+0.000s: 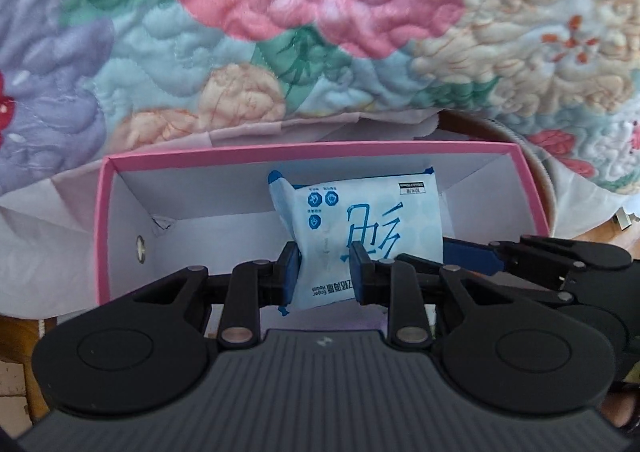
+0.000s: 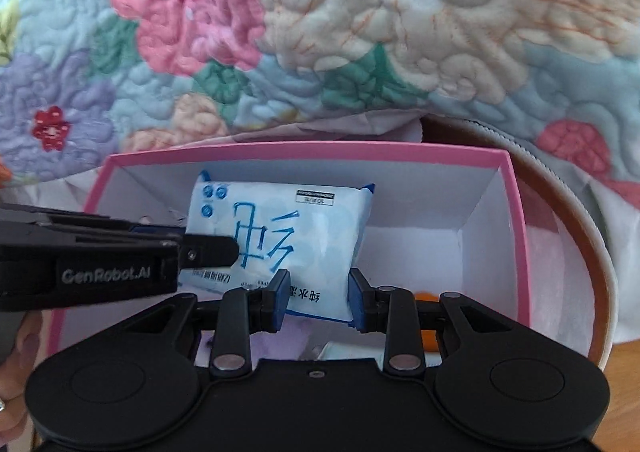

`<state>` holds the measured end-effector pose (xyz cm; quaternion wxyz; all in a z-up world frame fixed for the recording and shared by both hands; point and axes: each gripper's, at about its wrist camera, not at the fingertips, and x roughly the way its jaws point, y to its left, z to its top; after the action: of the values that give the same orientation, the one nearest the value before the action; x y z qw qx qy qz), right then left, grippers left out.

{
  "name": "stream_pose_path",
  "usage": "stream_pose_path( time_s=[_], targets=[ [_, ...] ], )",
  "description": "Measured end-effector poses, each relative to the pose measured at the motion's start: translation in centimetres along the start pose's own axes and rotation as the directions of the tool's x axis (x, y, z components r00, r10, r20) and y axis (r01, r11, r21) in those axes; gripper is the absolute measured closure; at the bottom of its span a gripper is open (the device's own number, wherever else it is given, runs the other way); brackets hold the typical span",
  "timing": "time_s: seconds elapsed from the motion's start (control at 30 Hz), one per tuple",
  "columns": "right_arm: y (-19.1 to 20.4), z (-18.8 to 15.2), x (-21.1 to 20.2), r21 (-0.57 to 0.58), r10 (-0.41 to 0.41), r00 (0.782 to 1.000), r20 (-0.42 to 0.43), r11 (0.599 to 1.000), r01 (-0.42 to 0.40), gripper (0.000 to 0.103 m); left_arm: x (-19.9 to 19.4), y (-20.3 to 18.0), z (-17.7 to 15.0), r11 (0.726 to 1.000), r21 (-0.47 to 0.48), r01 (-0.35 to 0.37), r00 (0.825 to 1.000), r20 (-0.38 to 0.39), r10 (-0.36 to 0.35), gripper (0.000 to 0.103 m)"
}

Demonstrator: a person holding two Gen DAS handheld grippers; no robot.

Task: Organize objects
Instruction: 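Lower the pack into the box and open both grippers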

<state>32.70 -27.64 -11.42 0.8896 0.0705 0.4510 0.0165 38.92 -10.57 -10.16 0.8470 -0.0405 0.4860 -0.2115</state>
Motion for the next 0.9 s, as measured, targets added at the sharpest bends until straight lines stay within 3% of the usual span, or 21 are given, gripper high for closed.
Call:
stream_pose_path(
  time_s=[0.23,0.33,0.4,0.7,0.9],
  targets=[
    [-0.2,-0.1,2.1,-0.001,-0.015,0.998,-0.063,1.0,0.015,0.067,1.7,0.6,-0.5,0.999,-0.038,-0.03,0.999,-0.019,0.029,0.078],
    [-0.4,-0.5,1.8,0.01,-0.013,0.998,-0.062,1.0,0.014,0.067,1.1,0.9,-0.8,0.998,-0.062,-0.031,1.0,-0.006,0.03,0.064],
    [-0.3,-0.6,1.1,-0.005,-0.017,0.999,-0.047,1.0,0.017,0.067,0.4,0.9,-0.9,0.998,-0.056,-0.039,0.999,0.01,0.039,0.061],
    [0.6,-0.7,-6.1,-0.053,0.063,0.998,0.016,0.997,-0.062,0.067,-5.0,-0.3,-1.0,0.999,-0.016,-0.042,0.999,-0.001,0.042,0.061],
    [1.8,-0.8,-12.4,-0.118,0.066,0.996,0.056,0.991,-0.059,0.063,-10.5,-2.5,-1.5,0.998,0.02,-0.061,0.998,0.01,0.061,0.06]
  ],
)
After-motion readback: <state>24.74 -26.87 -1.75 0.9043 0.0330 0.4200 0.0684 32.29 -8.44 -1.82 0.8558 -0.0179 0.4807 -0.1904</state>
